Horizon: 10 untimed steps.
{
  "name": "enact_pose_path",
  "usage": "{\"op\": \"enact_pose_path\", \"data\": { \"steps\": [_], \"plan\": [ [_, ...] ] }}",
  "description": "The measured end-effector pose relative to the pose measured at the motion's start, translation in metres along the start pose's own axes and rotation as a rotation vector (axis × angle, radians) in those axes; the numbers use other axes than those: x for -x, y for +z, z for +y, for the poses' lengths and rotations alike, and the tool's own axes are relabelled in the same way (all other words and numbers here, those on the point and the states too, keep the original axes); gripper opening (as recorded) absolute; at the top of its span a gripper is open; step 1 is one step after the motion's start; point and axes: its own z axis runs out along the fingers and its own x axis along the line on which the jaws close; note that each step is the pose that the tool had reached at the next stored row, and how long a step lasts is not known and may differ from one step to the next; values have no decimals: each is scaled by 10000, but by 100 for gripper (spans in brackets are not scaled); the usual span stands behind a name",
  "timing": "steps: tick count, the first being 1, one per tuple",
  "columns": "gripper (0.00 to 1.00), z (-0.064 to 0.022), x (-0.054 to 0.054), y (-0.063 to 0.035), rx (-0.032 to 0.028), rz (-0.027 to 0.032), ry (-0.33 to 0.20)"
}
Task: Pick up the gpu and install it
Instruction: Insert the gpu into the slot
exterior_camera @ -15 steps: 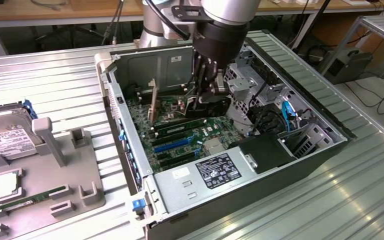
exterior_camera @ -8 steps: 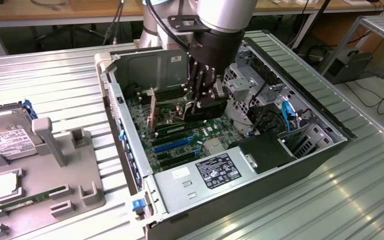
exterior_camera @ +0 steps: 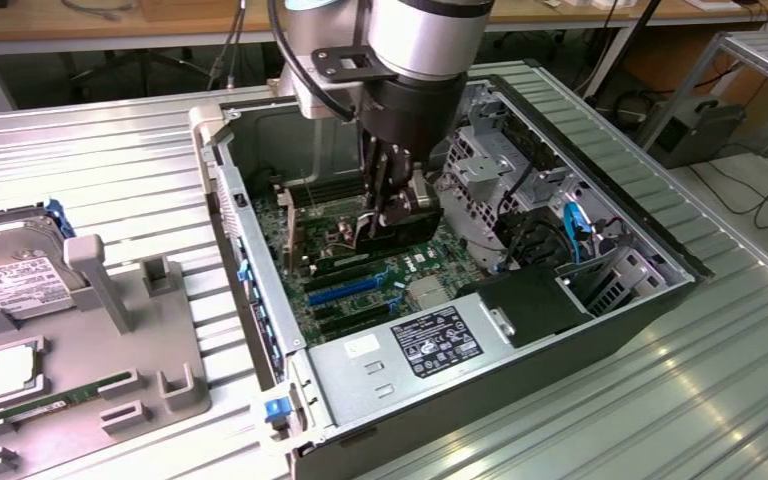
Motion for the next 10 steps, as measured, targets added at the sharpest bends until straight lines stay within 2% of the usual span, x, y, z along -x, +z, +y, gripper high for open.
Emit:
{"op": "enact_pose_path", "data": {
  "steps": [3, 6, 10],
  "plan": [
    [26, 4, -1, 29, -14, -8, -200],
    [26, 11, -1, 61, -11, -42, -439],
    [26, 20, 0, 148, -9, -62, -536]
  ]
}}
